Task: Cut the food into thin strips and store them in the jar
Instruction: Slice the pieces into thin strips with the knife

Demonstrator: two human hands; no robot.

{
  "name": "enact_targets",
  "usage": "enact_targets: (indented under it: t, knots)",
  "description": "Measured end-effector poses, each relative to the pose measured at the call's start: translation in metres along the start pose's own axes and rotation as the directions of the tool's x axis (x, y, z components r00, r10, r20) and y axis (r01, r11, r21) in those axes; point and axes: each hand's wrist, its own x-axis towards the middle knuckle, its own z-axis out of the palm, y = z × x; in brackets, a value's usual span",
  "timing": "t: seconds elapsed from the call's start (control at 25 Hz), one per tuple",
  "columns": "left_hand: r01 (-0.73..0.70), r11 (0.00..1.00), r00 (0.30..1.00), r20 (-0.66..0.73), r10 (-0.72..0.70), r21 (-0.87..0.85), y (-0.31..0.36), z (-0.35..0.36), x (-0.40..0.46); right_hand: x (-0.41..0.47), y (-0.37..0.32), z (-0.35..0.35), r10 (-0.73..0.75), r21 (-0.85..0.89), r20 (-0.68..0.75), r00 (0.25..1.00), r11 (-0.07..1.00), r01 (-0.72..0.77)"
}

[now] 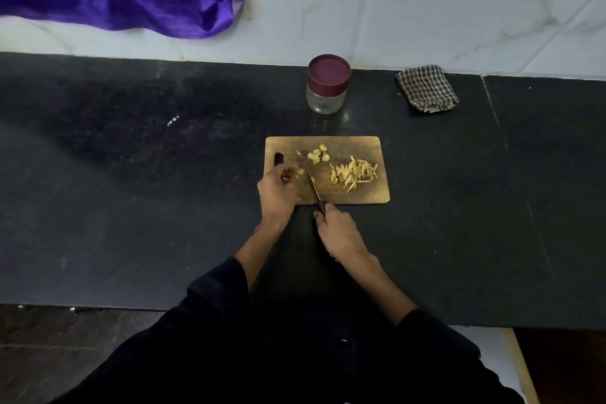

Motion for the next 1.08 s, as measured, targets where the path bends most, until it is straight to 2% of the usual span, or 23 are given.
enact_targets:
  t: [0.12,0.24,0.44,0.6,0.68,0.84,1.0,1.08]
  knots:
    - [0.029,1.000,0.999,-0.046,-0.029,0.001,-0.011,-0.007,0.006,0.000,0.004,-0.004,0.049,0.001,0.002,0.999,0.999,-0.049]
    - [0.059,0.995,0.997,-0.057,-0.055,0.078,-0.016,-0.014,0.007,0.002,0.014,-0.016,0.106,0.036,-0.030,0.994,0.994,-0.105]
    - [-0.038,0.965,0.999,0.030,0.031,0.258,-0.008,-0.008,0.015,0.002,0.012,-0.020,0.112,0.087,-0.028,0.993,0.990,-0.109]
    - [-0.057,0.900,0.997,0.077,0.027,0.432,0.001,0.004,0.019,0.003,0.014,-0.020,0.116,0.099,-0.020,0.993,0.989,-0.114]
    - [-0.113,0.873,0.991,0.120,0.063,0.475,0.004,0.007,0.017,0.004,0.017,-0.021,0.126,0.115,-0.023,0.992,0.986,-0.123]
    - [-0.288,0.849,0.951,0.236,0.199,0.442,0.005,0.010,0.014,0.004,0.022,-0.020,0.130,0.125,-0.018,0.991,0.984,-0.127]
    - [-0.307,0.874,0.925,0.335,0.180,0.377,0.003,0.009,0.021,0.006,0.023,-0.021,0.132,0.132,-0.016,0.991,0.983,-0.128]
    - [-0.293,0.890,0.928,0.327,0.177,0.349,0.003,0.008,0.032,0.007,0.024,-0.023,0.127,0.126,-0.018,0.992,0.984,-0.124]
